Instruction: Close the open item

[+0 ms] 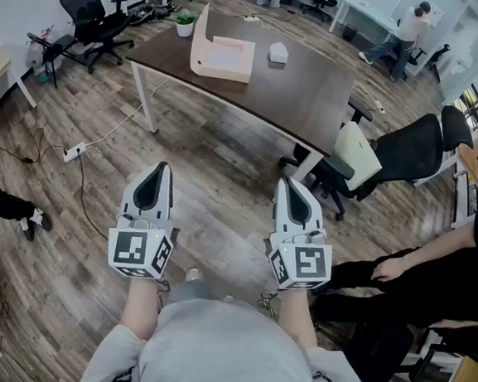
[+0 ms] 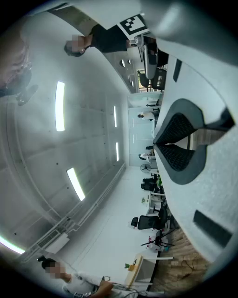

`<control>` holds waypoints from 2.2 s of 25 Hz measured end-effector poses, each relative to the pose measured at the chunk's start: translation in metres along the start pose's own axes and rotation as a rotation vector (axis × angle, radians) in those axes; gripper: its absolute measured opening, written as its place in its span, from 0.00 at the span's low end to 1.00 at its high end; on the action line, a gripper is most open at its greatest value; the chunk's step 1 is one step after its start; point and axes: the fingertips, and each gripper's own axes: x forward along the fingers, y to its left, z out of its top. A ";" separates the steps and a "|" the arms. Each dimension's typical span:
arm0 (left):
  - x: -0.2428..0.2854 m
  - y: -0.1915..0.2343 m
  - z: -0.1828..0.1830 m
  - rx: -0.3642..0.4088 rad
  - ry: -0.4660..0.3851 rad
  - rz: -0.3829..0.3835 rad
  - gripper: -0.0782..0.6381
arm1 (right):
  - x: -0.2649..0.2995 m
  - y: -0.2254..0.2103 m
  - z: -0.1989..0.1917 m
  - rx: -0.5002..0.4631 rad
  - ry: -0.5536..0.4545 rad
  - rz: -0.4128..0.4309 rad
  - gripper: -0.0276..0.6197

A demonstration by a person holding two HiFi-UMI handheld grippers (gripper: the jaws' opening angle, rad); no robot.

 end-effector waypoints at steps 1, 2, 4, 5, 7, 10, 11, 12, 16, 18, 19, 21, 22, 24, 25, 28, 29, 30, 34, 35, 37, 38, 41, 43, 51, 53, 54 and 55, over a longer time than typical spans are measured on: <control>0.000 0.001 0.001 0.001 0.001 -0.001 0.12 | 0.001 0.001 0.001 0.000 0.000 -0.001 0.06; 0.001 0.002 0.001 0.001 0.001 -0.003 0.12 | 0.002 0.002 0.001 0.001 0.000 -0.002 0.06; 0.002 0.003 0.002 0.003 0.001 -0.005 0.12 | 0.004 0.003 0.001 0.001 0.000 -0.002 0.06; 0.002 0.003 0.001 0.004 0.001 -0.006 0.12 | 0.004 0.003 0.000 0.001 0.001 -0.003 0.06; 0.003 0.003 -0.001 0.005 0.002 -0.008 0.12 | 0.005 0.003 -0.002 0.000 0.003 -0.003 0.06; 0.007 0.004 -0.004 0.002 0.005 -0.011 0.12 | 0.008 0.002 -0.006 -0.001 0.008 -0.004 0.06; 0.009 0.005 -0.004 0.001 0.006 -0.012 0.12 | 0.009 0.002 -0.006 -0.001 0.009 -0.005 0.06; 0.011 0.006 -0.005 0.000 0.007 -0.013 0.12 | 0.011 0.003 -0.007 -0.002 0.012 -0.006 0.06; 0.018 0.015 -0.007 -0.005 0.009 -0.021 0.12 | 0.021 0.004 -0.009 -0.001 0.017 -0.016 0.06; 0.022 0.020 -0.007 -0.005 0.009 -0.024 0.12 | 0.026 0.004 -0.008 0.008 0.008 -0.028 0.06; 0.024 0.023 -0.007 -0.004 0.008 -0.025 0.12 | 0.029 0.003 -0.007 0.015 0.000 -0.033 0.06; 0.027 0.031 -0.007 -0.005 0.006 -0.023 0.12 | 0.035 0.005 -0.006 0.028 -0.013 -0.033 0.06; 0.029 0.035 -0.007 -0.006 0.005 -0.022 0.12 | 0.039 0.007 -0.006 0.031 -0.014 -0.030 0.06; 0.033 0.046 -0.006 -0.005 0.002 -0.023 0.12 | 0.048 0.013 -0.005 0.027 -0.013 -0.028 0.06; 0.036 0.051 -0.005 -0.005 0.000 -0.027 0.12 | 0.053 0.016 -0.004 0.023 -0.013 -0.029 0.06; 0.043 0.064 -0.002 -0.004 -0.008 -0.050 0.12 | 0.066 0.025 0.000 0.013 -0.020 -0.031 0.06; 0.045 0.068 -0.001 -0.002 -0.010 -0.059 0.12 | 0.070 0.028 0.000 0.010 -0.022 -0.034 0.06; 0.047 0.072 -0.001 0.001 -0.012 -0.066 0.12 | 0.074 0.030 0.000 0.006 -0.023 -0.037 0.06; 0.052 0.084 -0.004 -0.002 -0.011 -0.072 0.12 | 0.081 0.036 -0.001 0.002 -0.023 -0.050 0.06; 0.053 0.087 -0.005 -0.007 -0.010 -0.071 0.12 | 0.083 0.037 -0.001 0.001 -0.021 -0.052 0.06; 0.057 0.091 -0.006 -0.012 -0.011 -0.075 0.12 | 0.087 0.037 -0.003 0.002 -0.018 -0.057 0.06; 0.059 0.093 -0.007 -0.011 -0.010 -0.079 0.12 | 0.090 0.037 -0.004 0.004 -0.016 -0.059 0.06; 0.068 0.098 -0.010 -0.010 -0.004 -0.084 0.12 | 0.100 0.036 -0.007 0.008 -0.010 -0.062 0.06; 0.075 0.102 -0.013 -0.014 0.000 -0.079 0.12 | 0.109 0.035 -0.011 0.006 -0.005 -0.058 0.06; 0.122 0.125 -0.027 -0.006 0.004 -0.045 0.12 | 0.167 0.014 -0.027 0.019 -0.013 -0.034 0.06; 0.138 0.133 -0.030 -0.003 0.005 -0.030 0.12 | 0.187 0.008 -0.030 0.021 -0.016 -0.023 0.06; 0.147 0.137 -0.030 -0.002 0.004 -0.023 0.12 | 0.198 0.005 -0.032 0.023 -0.017 -0.017 0.06; 0.156 0.141 -0.031 -0.001 0.003 -0.016 0.12 | 0.209 0.000 -0.033 0.025 -0.019 -0.012 0.06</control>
